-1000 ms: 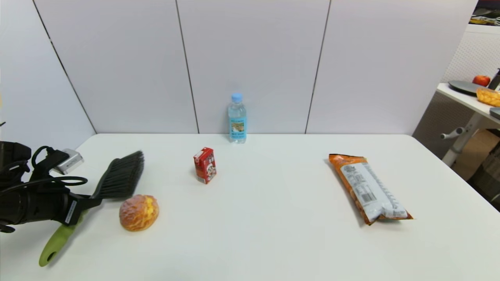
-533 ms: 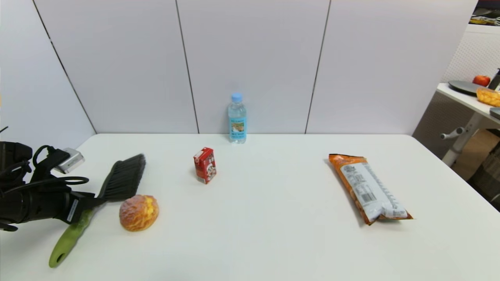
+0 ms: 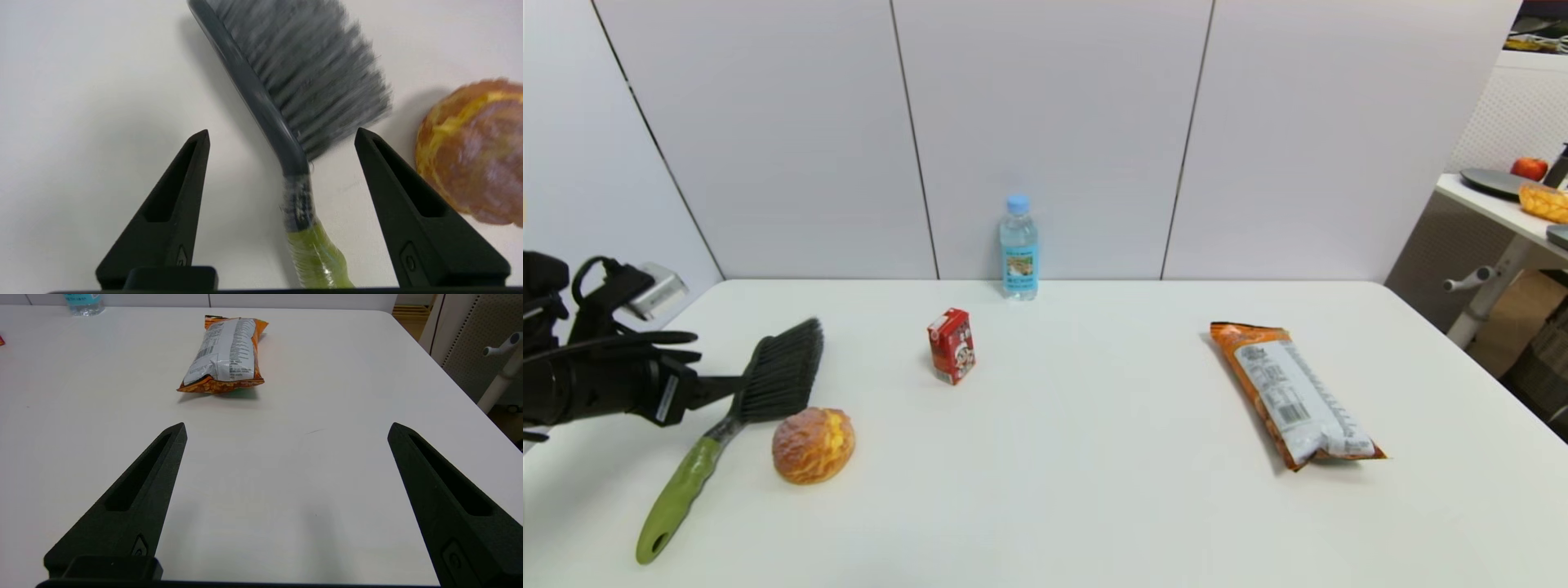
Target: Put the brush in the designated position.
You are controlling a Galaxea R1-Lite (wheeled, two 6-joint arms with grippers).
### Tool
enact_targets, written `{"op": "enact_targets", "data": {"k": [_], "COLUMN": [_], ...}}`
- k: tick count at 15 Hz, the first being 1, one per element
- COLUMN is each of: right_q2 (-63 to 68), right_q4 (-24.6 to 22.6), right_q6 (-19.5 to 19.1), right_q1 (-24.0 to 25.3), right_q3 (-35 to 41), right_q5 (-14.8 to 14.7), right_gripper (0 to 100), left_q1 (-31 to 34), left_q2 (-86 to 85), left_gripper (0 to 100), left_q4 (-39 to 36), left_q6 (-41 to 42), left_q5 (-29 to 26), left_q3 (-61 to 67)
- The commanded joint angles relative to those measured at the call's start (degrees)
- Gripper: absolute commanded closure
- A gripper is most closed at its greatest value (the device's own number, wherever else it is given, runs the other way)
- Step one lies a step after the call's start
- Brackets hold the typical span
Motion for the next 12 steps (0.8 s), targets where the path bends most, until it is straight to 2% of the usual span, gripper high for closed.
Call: {"op": "enact_targets", "data": {"k": [1, 3, 4, 7, 9, 12], "right_q2": [0.0, 0.0, 0.0, 0.0, 0.0, 0.0], "right_q4": [0.0, 0.0, 0.0, 0.0, 0.0, 0.0], "right_q6": [0.0, 0.0, 0.0, 0.0, 0.0, 0.0], "right_q1": [0.0, 0.0, 0.0, 0.0, 0.1, 0.1], "right_q3": [0.1, 0.1, 0.1, 0.1, 0.1, 0.1], "right_q5": [0.0, 0.0, 0.0, 0.0, 0.0, 0.0], "right_gripper": [0, 0, 0, 0, 0, 0], "left_q1": [-5.6, -8.0, -8.1, -9.0, -9.2, -12.1], "left_q2": [-15.4, -22.5, -27.8, -41.3, -51.5, -66.2], "left_gripper": [0, 0, 0, 0, 0, 0], "left_q4": [19.5, 28.7, 32.4, 33.1, 33.3, 33.0], "left_q6": [-0.1, -0.6, -2.4, -4.5, -6.7, -11.5], "left_q5": [9.7, 15.4, 15.8, 16.6, 20.1, 20.6], "left_q3": [-20.7, -25.5, -25.0, -16.6, -7.6, 7.9]}}
